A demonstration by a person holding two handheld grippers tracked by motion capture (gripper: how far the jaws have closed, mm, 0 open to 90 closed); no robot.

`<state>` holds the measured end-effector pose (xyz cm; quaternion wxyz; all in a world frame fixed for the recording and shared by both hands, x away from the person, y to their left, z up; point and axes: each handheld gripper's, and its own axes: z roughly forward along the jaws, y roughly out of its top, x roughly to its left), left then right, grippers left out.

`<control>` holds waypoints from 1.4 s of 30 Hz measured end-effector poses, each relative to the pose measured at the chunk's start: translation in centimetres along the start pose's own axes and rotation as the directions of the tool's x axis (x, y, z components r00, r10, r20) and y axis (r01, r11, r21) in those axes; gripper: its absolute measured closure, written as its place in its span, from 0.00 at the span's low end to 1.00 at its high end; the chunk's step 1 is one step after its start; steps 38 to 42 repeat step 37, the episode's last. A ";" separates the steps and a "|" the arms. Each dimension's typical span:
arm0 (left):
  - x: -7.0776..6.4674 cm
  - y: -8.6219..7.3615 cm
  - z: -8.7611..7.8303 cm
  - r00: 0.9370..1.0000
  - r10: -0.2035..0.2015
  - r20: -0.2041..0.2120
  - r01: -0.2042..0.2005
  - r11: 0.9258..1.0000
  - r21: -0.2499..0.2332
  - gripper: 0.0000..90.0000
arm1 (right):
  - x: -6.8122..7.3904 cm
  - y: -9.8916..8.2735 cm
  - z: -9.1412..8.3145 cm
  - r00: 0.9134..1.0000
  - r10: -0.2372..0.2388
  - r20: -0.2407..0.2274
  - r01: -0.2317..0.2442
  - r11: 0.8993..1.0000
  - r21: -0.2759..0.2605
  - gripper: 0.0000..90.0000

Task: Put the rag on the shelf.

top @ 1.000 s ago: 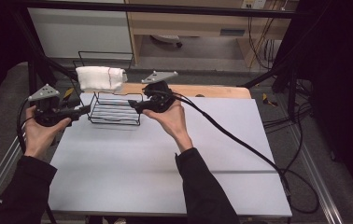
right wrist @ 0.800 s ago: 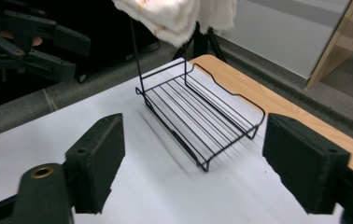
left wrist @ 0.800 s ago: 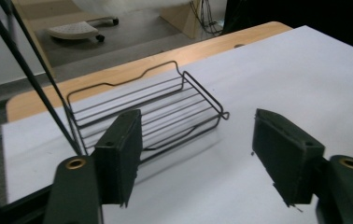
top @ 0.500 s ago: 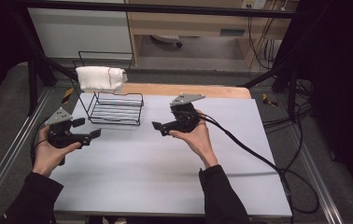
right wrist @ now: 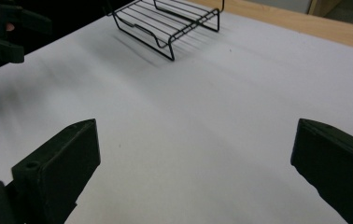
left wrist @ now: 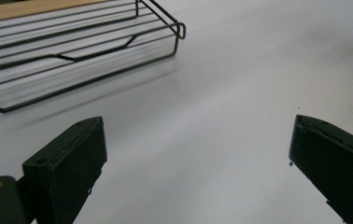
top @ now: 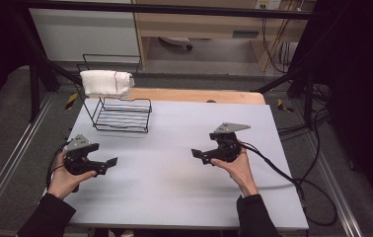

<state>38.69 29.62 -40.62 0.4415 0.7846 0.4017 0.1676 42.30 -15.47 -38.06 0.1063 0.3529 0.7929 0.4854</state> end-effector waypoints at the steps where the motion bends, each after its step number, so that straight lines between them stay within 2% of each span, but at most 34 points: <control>1: -0.1 -0.3 0.1 1.000 0.000 0.003 0.000 1.000 0.001 0.05 | -0.3 -0.6 -0.4 1.000 0.003 0.001 -0.003 1.000 0.002 0.01; 8: -0.5 -2.1 0.5 1.000 0.019 0.023 -0.019 1.000 -0.002 0.05 | -2.1 -4.4 -2.6 0.998 0.049 0.027 -0.049 0.998 0.024 0.01; 15: -0.8 -2.8 0.5 0.999 0.024 0.031 -0.024 1.000 0.002 0.05 | -3.4 -7.7 -4.4 0.994 0.097 0.058 -0.099 0.994 0.039 0.01; 18: -0.8 -2.9 0.6 0.999 0.026 0.033 -0.026 1.000 0.004 0.06 | -3.8 -8.8 -5.1 0.992 0.101 0.070 -0.104 0.993 0.048 0.01; 22: -1.0 -3.1 0.6 0.998 0.045 0.035 -0.045 0.999 0.015 0.06 | -4.1 -9.7 -6.0 0.991 0.112 0.079 -0.116 0.992 0.043 0.01; 28: -1.0 -3.4 0.7 0.998 0.046 0.036 -0.046 0.999 0.019 0.06 | -4.3 -10.6 -6.5 0.989 0.120 0.090 -0.124 0.991 0.044 0.01; 42: -1.0 -3.6 0.6 0.998 0.044 0.042 -0.045 0.999 0.024 0.06 | -4.2 -10.8 -6.7 0.988 0.125 0.089 -0.128 0.991 0.037 0.01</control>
